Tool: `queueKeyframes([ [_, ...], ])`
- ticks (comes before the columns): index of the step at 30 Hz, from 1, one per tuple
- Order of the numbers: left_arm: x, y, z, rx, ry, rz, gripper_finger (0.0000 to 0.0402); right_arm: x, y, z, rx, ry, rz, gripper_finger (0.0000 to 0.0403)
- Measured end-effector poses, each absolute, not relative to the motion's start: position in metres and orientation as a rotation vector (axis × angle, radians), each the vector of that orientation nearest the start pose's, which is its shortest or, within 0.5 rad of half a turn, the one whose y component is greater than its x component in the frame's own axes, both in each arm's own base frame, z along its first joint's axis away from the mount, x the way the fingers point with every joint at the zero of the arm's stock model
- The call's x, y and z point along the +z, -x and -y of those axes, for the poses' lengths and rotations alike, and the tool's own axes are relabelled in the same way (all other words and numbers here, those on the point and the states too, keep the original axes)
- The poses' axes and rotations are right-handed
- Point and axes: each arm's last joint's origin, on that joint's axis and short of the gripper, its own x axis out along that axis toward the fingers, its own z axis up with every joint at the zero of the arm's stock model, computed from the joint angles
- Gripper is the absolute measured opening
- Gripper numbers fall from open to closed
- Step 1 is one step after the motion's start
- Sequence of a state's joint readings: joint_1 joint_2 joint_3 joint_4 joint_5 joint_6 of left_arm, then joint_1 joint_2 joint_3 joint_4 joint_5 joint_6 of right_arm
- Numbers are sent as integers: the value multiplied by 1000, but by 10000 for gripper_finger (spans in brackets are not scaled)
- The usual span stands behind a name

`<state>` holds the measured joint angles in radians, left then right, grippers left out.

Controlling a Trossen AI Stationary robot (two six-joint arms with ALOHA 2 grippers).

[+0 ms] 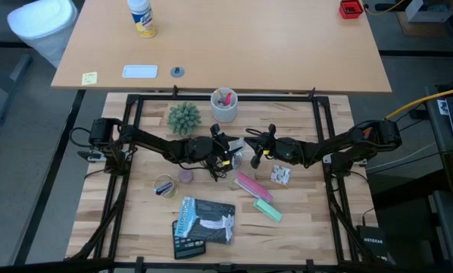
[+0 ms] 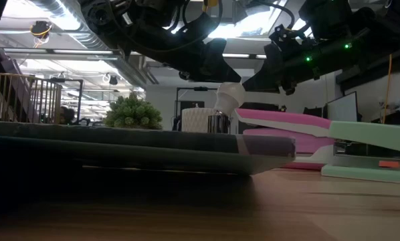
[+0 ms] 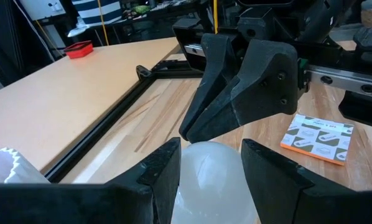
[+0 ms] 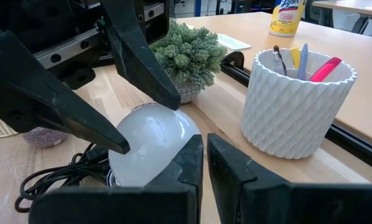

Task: Screw lightbulb
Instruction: Remove the lightbulb from the lamp

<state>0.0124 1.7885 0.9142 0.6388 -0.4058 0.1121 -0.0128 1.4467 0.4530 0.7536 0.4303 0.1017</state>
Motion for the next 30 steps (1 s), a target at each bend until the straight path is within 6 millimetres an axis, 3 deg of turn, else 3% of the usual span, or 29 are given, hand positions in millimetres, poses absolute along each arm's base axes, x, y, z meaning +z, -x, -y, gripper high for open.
queueKeyframes([
  [8, 190, -372, -16, 403, -152, -255, 169, 170, -262, 16, -455, -48, -216, 28],
  [19, 190, -372, -16, 404, -149, -254, 228, 170, -262, 15, -455, -47, -216, 28],
  [30, 191, -371, -16, 419, -100, -245, 228, 170, -262, 15, -454, -47, -216, 28],
])
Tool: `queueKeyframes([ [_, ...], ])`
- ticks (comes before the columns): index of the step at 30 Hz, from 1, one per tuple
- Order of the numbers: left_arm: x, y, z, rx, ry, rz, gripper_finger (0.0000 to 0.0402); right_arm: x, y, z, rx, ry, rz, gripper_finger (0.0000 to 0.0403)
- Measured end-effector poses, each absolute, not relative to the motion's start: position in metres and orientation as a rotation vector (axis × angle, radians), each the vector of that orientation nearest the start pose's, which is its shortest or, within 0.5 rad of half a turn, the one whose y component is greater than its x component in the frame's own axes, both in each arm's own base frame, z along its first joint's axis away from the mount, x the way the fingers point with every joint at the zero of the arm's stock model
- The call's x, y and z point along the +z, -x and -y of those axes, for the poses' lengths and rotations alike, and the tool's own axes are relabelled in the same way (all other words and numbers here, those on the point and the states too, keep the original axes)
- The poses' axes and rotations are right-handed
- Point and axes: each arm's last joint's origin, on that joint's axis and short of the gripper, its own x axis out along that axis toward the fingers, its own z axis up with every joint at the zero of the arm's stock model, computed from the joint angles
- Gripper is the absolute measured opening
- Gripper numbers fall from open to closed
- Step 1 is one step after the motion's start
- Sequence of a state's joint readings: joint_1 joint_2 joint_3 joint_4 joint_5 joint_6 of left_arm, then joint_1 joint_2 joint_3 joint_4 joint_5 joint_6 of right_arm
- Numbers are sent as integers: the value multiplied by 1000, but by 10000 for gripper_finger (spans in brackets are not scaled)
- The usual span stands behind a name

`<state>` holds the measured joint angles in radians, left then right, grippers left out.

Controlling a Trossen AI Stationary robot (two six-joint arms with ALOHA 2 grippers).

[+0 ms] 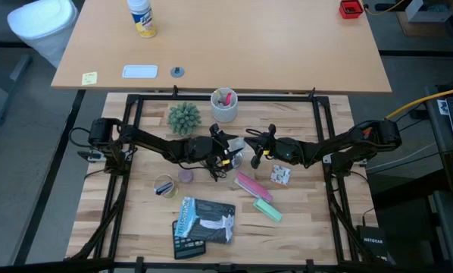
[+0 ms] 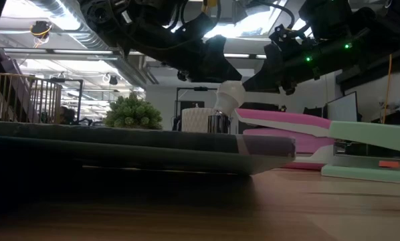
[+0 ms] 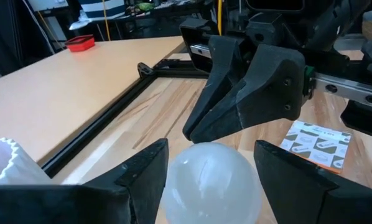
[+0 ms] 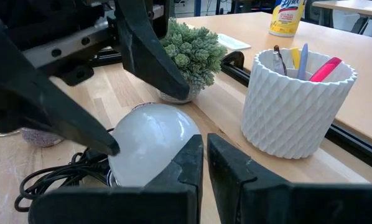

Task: Screw lightbulb
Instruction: Remove the lightbulb from the lamp

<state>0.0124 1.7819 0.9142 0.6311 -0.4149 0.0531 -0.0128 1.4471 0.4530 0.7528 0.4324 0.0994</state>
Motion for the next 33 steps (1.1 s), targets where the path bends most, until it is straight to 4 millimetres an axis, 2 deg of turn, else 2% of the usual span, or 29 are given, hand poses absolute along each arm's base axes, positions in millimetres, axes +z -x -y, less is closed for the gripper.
queueKeyframes([
  [8, 207, -359, -8, 406, -50, -304, 228, 170, -262, 15, -454, -46, -215, 28],
  [18, 185, -342, 2, 427, 65, -575, 228, 171, -263, 15, -454, -47, -214, 28],
  [33, 188, -345, -6, 460, 129, -521, 227, 171, -263, 15, -454, -47, -214, 28],
])
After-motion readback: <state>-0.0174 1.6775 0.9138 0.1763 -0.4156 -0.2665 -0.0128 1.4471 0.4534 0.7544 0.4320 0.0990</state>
